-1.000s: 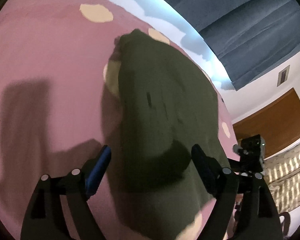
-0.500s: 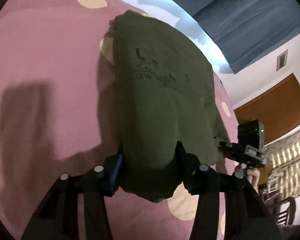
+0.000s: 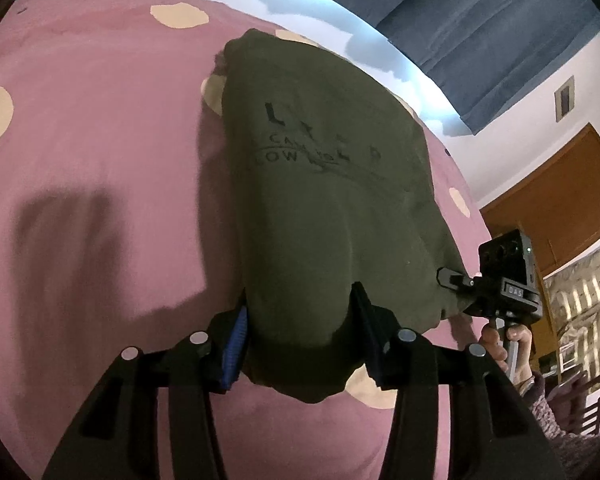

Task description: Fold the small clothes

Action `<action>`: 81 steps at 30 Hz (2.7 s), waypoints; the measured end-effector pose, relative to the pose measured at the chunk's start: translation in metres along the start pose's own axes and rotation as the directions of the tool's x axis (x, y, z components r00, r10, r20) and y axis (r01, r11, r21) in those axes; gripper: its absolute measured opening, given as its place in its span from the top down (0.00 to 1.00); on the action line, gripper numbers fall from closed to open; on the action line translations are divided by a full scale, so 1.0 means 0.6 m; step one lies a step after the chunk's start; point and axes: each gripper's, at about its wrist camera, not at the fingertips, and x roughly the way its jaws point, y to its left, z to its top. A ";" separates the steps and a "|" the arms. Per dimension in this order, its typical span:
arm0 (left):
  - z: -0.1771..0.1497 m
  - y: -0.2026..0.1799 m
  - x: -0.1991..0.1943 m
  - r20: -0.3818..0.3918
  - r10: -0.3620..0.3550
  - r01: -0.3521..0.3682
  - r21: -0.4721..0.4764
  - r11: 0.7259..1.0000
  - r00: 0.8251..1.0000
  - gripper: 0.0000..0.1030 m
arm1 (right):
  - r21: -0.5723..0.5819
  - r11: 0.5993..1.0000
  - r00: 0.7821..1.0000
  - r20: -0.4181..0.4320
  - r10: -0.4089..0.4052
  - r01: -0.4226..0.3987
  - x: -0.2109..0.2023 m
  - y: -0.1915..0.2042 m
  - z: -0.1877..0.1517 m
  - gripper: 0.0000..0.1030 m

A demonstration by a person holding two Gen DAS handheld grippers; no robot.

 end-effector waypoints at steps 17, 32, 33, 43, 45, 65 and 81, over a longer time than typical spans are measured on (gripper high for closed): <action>-0.013 -0.010 -0.005 0.085 0.098 -0.107 0.098 0.989 0.992 0.33 | -0.027 0.999 0.999 0.028 0.042 -0.041 -0.004 -0.004 0.000 0.75; -0.032 -0.034 -0.023 0.188 0.254 -0.277 0.108 0.955 0.949 0.20 | 0.016 0.995 0.988 0.121 0.098 -0.101 -0.046 -0.020 -0.023 0.61; -0.035 -0.036 -0.025 0.194 0.263 -0.287 0.105 0.952 0.945 0.20 | 0.018 0.995 0.987 0.128 0.097 -0.100 -0.051 -0.020 -0.026 0.60; -0.063 -0.066 -0.051 0.246 0.358 -0.391 0.097 0.915 0.901 0.19 | 0.016 0.995 0.977 0.195 0.091 -0.096 -0.086 -0.020 -0.055 0.49; -0.072 -0.076 -0.058 0.260 0.391 -0.428 0.101 0.898 0.883 0.19 | 0.001 0.997 0.977 0.202 0.073 -0.074 -0.088 -0.013 -0.058 0.47; -0.143 -0.127 -0.087 0.321 0.575 -0.618 0.041 0.785 0.752 0.17 | -0.169 0.815 0.820 0.278 -0.501 0.555 -0.048 0.097 -0.139 0.12; -0.148 -0.154 -0.095 0.335 0.578 -0.618 0.016 0.786 0.744 0.17 | -0.261 0.618 0.667 0.383 -0.639 0.742 -0.023 0.136 -0.166 0.10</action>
